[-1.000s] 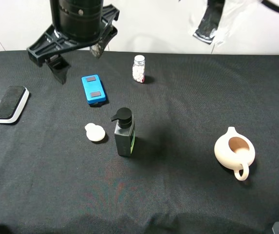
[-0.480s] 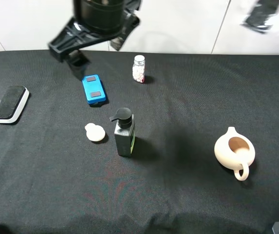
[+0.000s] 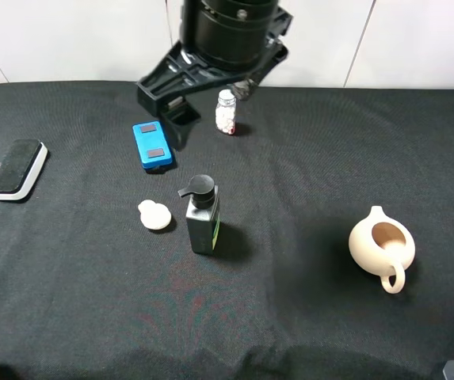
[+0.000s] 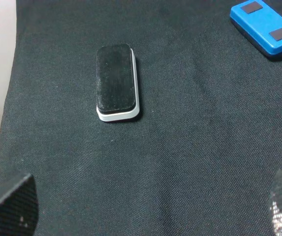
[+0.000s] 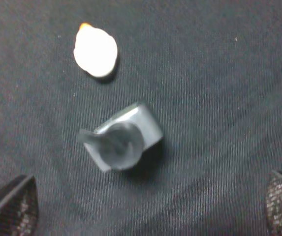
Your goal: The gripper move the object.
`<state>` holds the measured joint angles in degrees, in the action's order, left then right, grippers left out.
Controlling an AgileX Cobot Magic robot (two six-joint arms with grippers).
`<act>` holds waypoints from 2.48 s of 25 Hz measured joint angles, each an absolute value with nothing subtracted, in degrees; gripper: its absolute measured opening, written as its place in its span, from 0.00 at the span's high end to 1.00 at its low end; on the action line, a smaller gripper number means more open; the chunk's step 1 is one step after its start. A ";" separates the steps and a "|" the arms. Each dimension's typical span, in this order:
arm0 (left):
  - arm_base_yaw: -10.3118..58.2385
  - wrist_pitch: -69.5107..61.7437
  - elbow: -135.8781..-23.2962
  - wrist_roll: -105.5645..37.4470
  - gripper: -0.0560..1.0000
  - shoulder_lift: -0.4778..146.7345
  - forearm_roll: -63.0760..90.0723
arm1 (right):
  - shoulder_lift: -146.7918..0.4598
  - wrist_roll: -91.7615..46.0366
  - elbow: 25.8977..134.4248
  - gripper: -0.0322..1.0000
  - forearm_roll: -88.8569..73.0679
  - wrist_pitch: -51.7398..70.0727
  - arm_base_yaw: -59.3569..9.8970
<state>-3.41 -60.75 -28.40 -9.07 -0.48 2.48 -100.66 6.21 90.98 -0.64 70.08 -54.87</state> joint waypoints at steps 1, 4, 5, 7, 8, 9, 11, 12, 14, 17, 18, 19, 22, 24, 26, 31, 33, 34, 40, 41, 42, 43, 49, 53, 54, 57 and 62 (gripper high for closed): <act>-3.41 -60.75 -28.40 -9.07 0.01 -0.48 2.48 | -99.85 6.63 90.21 0.30 -0.71 70.08 -54.60; -3.41 -60.75 -28.40 -9.07 0.01 -0.48 2.48 | -97.52 7.55 87.40 0.30 -0.70 70.05 -53.77; -3.41 -60.75 -28.40 -9.07 0.01 -0.48 2.48 | -96.81 7.70 86.55 0.30 -0.70 70.05 -53.38; -3.41 -60.75 -28.40 -9.07 0.01 -0.48 2.48 | -95.08 7.94 84.38 0.30 -0.94 70.05 -52.53; -3.41 -60.75 -28.40 -9.07 0.01 -0.48 2.48 | -94.15 8.16 83.49 0.30 -1.00 70.05 -52.04; -3.41 -60.75 -28.40 -9.07 0.01 -0.48 2.48 | -93.34 8.47 82.40 0.30 -1.07 70.05 -51.49; -3.41 -60.75 -28.40 -9.07 0.01 -0.48 2.48 | -91.34 9.23 80.23 0.30 -1.07 70.05 -50.25; -3.41 -60.75 -28.40 -9.07 0.01 -0.48 2.48 | -90.49 9.63 79.31 0.30 -1.07 70.05 -49.50; -3.41 -60.75 -28.40 -9.07 0.01 -0.48 2.48 | -88.34 10.11 77.08 0.30 -1.07 70.05 -47.99; -3.41 -60.75 -28.40 -9.07 0.01 -0.48 2.48 | -85.30 10.31 73.83 0.30 -1.11 70.05 -45.47; -3.41 -60.75 -28.40 -9.07 0.01 -0.48 2.48 | -84.19 10.47 72.68 0.30 -1.04 70.05 -44.56; -3.41 -60.75 -28.40 -9.07 0.01 -0.48 2.48 | -83.03 10.47 71.73 0.30 -1.04 70.05 -43.66; -3.41 -60.75 -28.40 -9.07 0.01 -0.48 2.48 | -79.69 10.51 68.53 0.30 -0.76 70.05 -41.11; -3.41 -60.75 -28.40 -9.07 0.01 -0.48 2.48 | -77.40 10.51 66.59 0.30 0.00 70.05 -39.44; -3.41 -60.75 -28.40 -9.07 0.01 -0.48 2.48 | -74.96 10.51 64.70 0.30 1.10 70.05 -37.72; -3.41 -60.75 -28.40 -9.07 0.01 -0.48 2.48 | -69.20 10.51 59.94 0.30 3.04 70.05 -33.64; -3.41 -60.75 -28.40 -9.07 0.01 -0.48 2.48 | -66.59 10.51 58.20 0.30 3.91 70.05 -32.04; -3.41 -60.75 -28.40 -9.07 0.01 -0.48 2.48 | -65.49 10.51 57.17 0.30 4.17 70.05 -31.25; -3.41 -60.75 -28.40 -9.07 0.01 -0.48 2.48 | -57.95 9.38 52.01 0.30 4.21 70.12 -29.63; -3.41 -60.75 -28.40 -9.07 0.01 -0.48 2.48 | -56.91 9.38 51.17 0.30 4.07 70.12 -29.63; -3.41 -60.75 -28.40 -9.07 0.01 -0.48 2.48 | -55.69 9.38 50.39 0.30 4.07 70.12 -29.63; -3.41 -60.75 -28.40 -9.07 0.01 -0.48 2.48 | -54.42 9.38 49.70 0.30 4.02 70.12 -29.63; -3.41 -60.75 -28.40 -9.07 0.01 -0.48 2.48 | -46.45 9.38 45.92 0.30 4.02 70.16 -29.63; -3.41 -60.75 -28.40 -9.07 0.01 -0.48 2.48 | -40.37 9.38 43.47 0.30 4.02 70.19 -29.63; -3.41 -60.75 -28.40 -9.07 0.01 -0.48 2.48 | -38.83 9.38 42.84 0.30 4.07 70.19 -29.63; -3.41 -60.75 -28.40 -9.07 0.01 -0.48 2.48 | -34.53 9.38 40.72 0.30 4.07 70.19 -29.63; -3.41 -60.75 -28.40 -9.07 0.01 -0.48 2.48 | -26.94 9.38 35.88 0.30 4.07 68.84 -27.52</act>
<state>-3.41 -60.75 -28.40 -9.07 -0.48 2.48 -26.94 9.38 35.88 4.07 68.84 -27.52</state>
